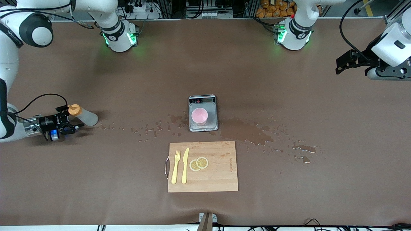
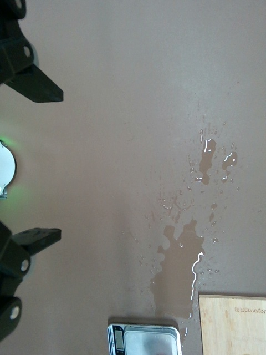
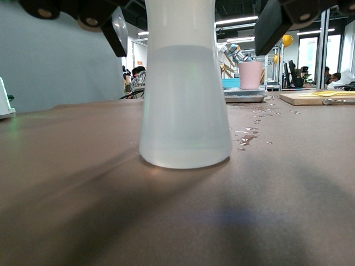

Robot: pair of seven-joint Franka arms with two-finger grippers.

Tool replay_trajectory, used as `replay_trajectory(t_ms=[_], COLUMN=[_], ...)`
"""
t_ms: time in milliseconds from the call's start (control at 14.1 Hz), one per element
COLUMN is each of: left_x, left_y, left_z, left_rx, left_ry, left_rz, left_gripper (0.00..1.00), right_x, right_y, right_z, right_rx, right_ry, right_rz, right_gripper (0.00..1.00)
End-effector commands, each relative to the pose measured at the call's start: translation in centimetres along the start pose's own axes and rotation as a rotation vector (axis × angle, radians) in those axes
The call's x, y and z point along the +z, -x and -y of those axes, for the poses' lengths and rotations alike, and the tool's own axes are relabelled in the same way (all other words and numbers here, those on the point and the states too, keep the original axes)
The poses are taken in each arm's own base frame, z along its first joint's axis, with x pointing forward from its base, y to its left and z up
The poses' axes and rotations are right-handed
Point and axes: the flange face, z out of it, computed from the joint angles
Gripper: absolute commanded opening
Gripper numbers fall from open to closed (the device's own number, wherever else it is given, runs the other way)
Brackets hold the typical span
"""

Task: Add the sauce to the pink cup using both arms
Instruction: 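Set the bottle upright on the table and open the right gripper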

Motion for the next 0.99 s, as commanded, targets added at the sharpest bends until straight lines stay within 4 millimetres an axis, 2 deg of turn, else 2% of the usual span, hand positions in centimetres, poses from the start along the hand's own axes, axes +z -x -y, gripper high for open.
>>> replay_trajectory(t_ms=[0,284,568,710,923], left_x=[-0.2,-0.2,-0.2,-0.2,-0.2], left_y=[0.0,0.0,0.0,0.0,0.0], left_z=[-0.2,-0.2,-0.3,-0.4,-0.4], left_rx=[0.006,0.003,0.002,0.003,0.002], left_ry=[0.001,0.001,0.001,0.001,0.001], left_rz=[-0.004,-0.005,-0.004,-0.004,-0.005], left_gripper=[1.00,1.00,1.00,1.00,1.00], right_x=[-1.4,-4.4,-6.0,-6.5,-4.3], right_y=[2.3,4.7,9.5,13.0,19.3], right_z=[1.0,1.7,3.6,4.9,8.3], right_rx=[-0.025,-0.042,-0.063,-0.084,-0.124], right_ry=[0.033,0.092,0.166,0.220,0.358], right_rz=[-0.054,-0.183,-0.318,-0.399,-0.536], right_gripper=[1.00,1.00,1.00,1.00,1.00])
